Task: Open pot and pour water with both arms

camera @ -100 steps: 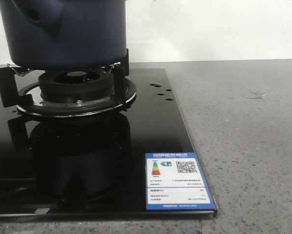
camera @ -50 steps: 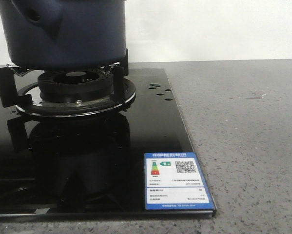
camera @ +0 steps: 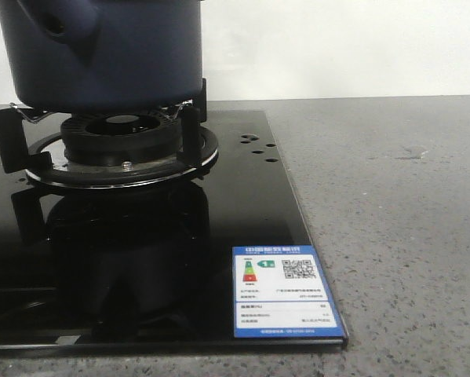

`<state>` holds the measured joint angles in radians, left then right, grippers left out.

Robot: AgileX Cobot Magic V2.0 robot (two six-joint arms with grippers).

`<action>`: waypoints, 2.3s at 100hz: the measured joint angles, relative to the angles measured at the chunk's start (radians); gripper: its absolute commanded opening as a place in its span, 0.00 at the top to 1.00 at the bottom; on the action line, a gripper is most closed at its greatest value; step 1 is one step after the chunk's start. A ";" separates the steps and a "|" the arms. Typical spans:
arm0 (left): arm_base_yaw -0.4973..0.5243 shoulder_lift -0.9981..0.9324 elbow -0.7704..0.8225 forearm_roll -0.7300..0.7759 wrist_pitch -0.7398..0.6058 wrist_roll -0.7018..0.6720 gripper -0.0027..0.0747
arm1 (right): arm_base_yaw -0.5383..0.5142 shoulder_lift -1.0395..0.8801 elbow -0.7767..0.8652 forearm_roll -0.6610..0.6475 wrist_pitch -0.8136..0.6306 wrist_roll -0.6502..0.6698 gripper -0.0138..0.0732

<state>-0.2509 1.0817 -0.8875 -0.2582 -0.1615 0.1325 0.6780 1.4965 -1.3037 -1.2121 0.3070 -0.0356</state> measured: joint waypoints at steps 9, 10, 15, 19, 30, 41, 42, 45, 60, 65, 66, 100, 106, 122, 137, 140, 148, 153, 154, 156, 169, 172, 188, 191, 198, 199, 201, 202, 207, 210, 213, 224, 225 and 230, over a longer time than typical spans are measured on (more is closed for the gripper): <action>0.000 0.000 0.000 0.000 0.000 0.000 0.48 | 0.000 0.000 0.000 -0.038 -0.010 0.000 0.46; 0.000 0.000 0.000 0.000 0.000 0.000 0.48 | 0.000 0.000 0.000 -0.045 -0.012 0.000 0.46; 0.000 0.000 0.000 0.000 0.000 0.000 0.48 | 0.000 0.000 -0.002 -0.067 -0.018 0.000 0.46; 0.000 0.000 0.000 0.000 0.000 0.000 0.48 | 0.000 0.000 -0.002 -0.080 -0.023 0.000 0.46; 0.000 0.000 0.000 0.000 0.000 0.000 0.48 | 0.000 0.000 -0.002 -0.125 -0.035 0.000 0.46; 0.000 0.000 0.000 0.000 0.000 0.000 0.48 | 0.000 0.000 -0.002 -0.183 -0.046 0.000 0.46; 0.000 0.000 0.000 0.000 0.000 0.000 0.48 | 0.000 0.000 -0.002 -0.187 -0.046 0.000 0.46; 0.000 0.000 0.000 0.000 0.000 0.000 0.48 | 0.000 0.000 -0.002 -0.207 -0.051 0.000 0.46; 0.000 0.000 0.000 0.000 0.000 0.000 0.48 | 0.000 0.000 -0.002 -0.286 -0.064 0.000 0.46; 0.000 0.000 0.000 0.000 0.000 0.000 0.48 | 0.000 0.000 -0.002 -0.307 -0.066 0.000 0.46; 0.000 0.000 0.000 0.000 0.000 0.000 0.48 | 0.000 0.000 -0.002 -0.313 -0.068 0.000 0.46; 0.000 0.000 0.000 0.000 0.000 0.002 0.48 | 0.000 0.000 -0.005 -0.426 -0.081 0.000 0.46; 0.000 0.000 0.000 0.000 0.000 0.002 0.48 | 0.000 0.000 -0.006 -0.435 -0.082 0.000 0.46; 0.000 0.000 0.000 0.000 0.000 0.002 0.48 | 0.000 0.000 -0.006 -0.454 -0.086 0.000 0.46; 0.000 0.000 0.000 0.000 0.000 0.002 0.48 | 0.000 0.000 -0.006 -0.460 -0.089 0.000 0.46; 0.000 0.000 0.000 0.000 0.000 0.002 0.48 | 0.000 0.000 -0.006 -0.460 -0.089 0.000 0.46; 0.000 0.000 0.000 0.000 0.000 0.002 0.48 | 0.000 0.000 -0.006 -0.460 -0.089 0.000 0.46; 0.000 0.000 0.000 0.000 0.000 0.002 0.48 | 0.000 0.000 -0.006 -0.460 -0.089 0.000 0.46; 0.000 0.000 0.000 0.000 0.000 0.002 0.48 | 0.000 0.000 -0.006 -0.460 -0.089 0.000 0.46; 0.000 0.000 0.000 0.000 0.000 0.002 0.48 | 0.000 0.000 -0.006 -0.460 -0.089 0.000 0.46; 0.000 0.000 0.000 0.000 0.000 0.002 0.48 | 0.000 0.000 -0.006 -0.460 -0.089 0.000 0.46; 0.000 0.000 0.000 0.000 0.000 0.002 0.48 | 0.000 0.000 -0.006 -0.460 -0.089 0.000 0.46; 0.000 0.000 0.000 0.000 0.000 0.002 0.48 | 0.000 0.000 -0.006 -0.458 -0.077 0.005 0.46; 0.000 0.000 0.000 0.000 0.000 0.002 0.48 | 0.001 0.000 -0.006 -0.457 -0.071 0.021 0.46; 0.000 0.000 0.000 0.000 0.000 0.002 0.48 | 0.001 0.000 -0.006 -0.451 -0.051 0.090 0.46; 0.000 0.000 0.000 0.000 0.000 0.002 0.48 | 0.001 0.000 -0.006 -0.451 -0.047 0.098 0.46; 0.000 0.000 0.000 0.000 0.000 0.002 0.48 | 0.001 0.000 -0.006 -0.449 -0.040 0.124 0.46; 0.000 0.000 0.000 0.000 0.000 0.002 0.48 | 0.001 0.000 -0.006 -0.449 -0.037 0.133 0.46; 0.000 0.000 0.000 0.000 0.000 0.002 0.48 | 0.001 0.000 -0.006 -0.445 -0.021 0.198 0.46; 0.000 0.000 0.000 0.000 0.000 0.002 0.48 | 0.001 0.000 -0.006 -0.443 -0.013 0.244 0.46; 0.000 0.000 0.000 0.000 0.000 0.002 0.48 | 0.001 0.000 -0.006 -0.440 -0.006 0.281 0.46; 0.000 0.000 0.000 0.000 0.000 0.002 0.48 | 0.001 0.000 -0.006 -0.411 0.019 0.449 0.46; 0.000 0.000 0.000 0.000 0.000 0.002 0.48 | 0.001 0.000 -0.006 -0.406 0.022 0.460 0.46; 0.000 0.000 0.000 0.000 0.000 0.002 0.48 | 0.001 -0.005 -0.006 -0.388 0.032 0.542 0.46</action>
<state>-0.2509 1.0817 -0.8875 -0.2582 -0.1615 0.1343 0.6794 1.4920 -1.3099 -1.5997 0.3394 0.5060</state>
